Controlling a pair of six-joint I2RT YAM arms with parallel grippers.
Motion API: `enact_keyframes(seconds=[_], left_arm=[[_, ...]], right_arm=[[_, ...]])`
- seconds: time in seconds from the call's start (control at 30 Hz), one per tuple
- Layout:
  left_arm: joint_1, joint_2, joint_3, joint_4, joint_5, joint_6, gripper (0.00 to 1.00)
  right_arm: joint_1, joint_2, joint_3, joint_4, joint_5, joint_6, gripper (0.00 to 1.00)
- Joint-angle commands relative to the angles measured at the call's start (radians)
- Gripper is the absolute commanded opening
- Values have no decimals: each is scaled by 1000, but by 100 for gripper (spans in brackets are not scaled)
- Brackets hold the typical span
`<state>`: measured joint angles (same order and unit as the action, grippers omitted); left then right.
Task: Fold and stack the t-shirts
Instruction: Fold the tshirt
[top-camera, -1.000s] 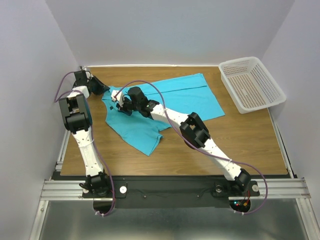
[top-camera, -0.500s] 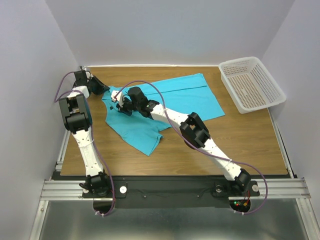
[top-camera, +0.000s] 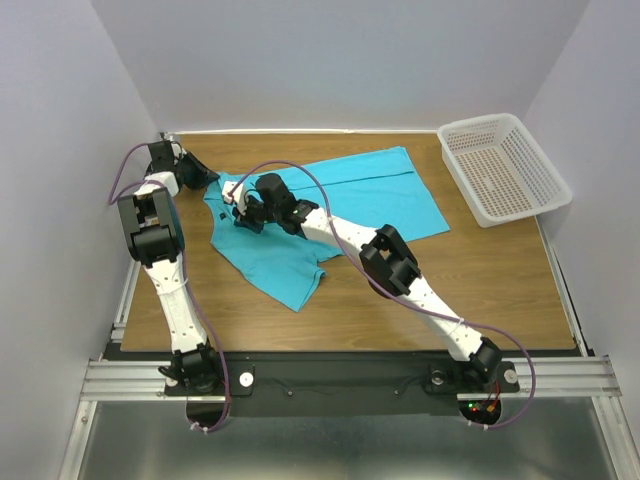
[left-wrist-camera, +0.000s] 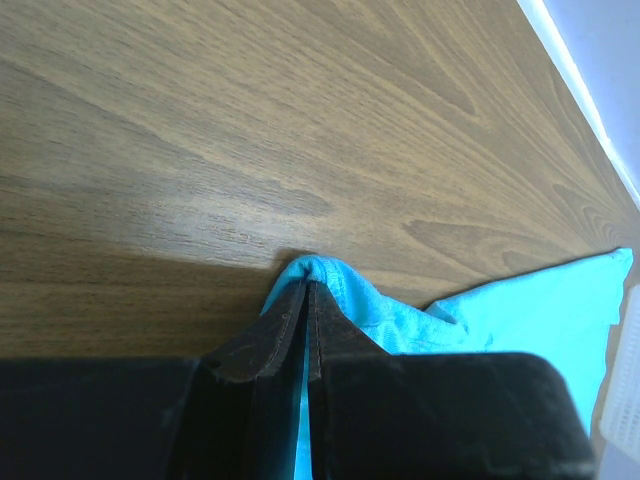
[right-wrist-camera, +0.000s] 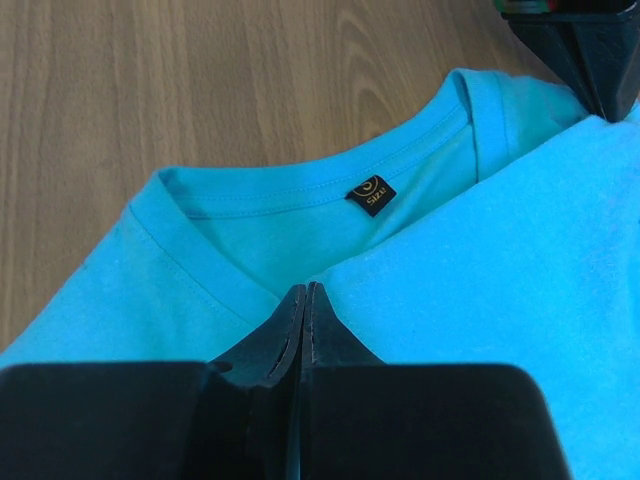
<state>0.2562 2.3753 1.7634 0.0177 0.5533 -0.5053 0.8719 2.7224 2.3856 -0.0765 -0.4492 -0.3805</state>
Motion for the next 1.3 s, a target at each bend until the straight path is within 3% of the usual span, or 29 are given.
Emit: enact_keyframes(seconds=[0.0,0.4,0.83,0.93,1.0,1.2,1.23,1.27], left_arm=[[0,22,34,-16,-4,25,17],[2,25,41,-41,-9,34,17],[11,-17,41,-52,-33,73,17],[12,-65,19,-30,-32,77,19],[15,-109,-5,-22,-36,74,29],[28,-221,-67,42,-52,74,38],[28,-234,-76,45,-58,79,39],[31,-247,-94,50,-76,85,40]], right_arm=[[9,-90,57,1,-60,26,1],[9,-116,18,-104,-101,-67,1],[9,-118,4,-134,-25,-112,1],[10,-101,20,-134,-14,-104,1],[10,-96,23,-134,-16,-104,1],[9,-105,23,-134,-63,-86,15],[9,-107,26,-134,-66,-83,20],[9,-108,32,-134,-69,-75,33]])
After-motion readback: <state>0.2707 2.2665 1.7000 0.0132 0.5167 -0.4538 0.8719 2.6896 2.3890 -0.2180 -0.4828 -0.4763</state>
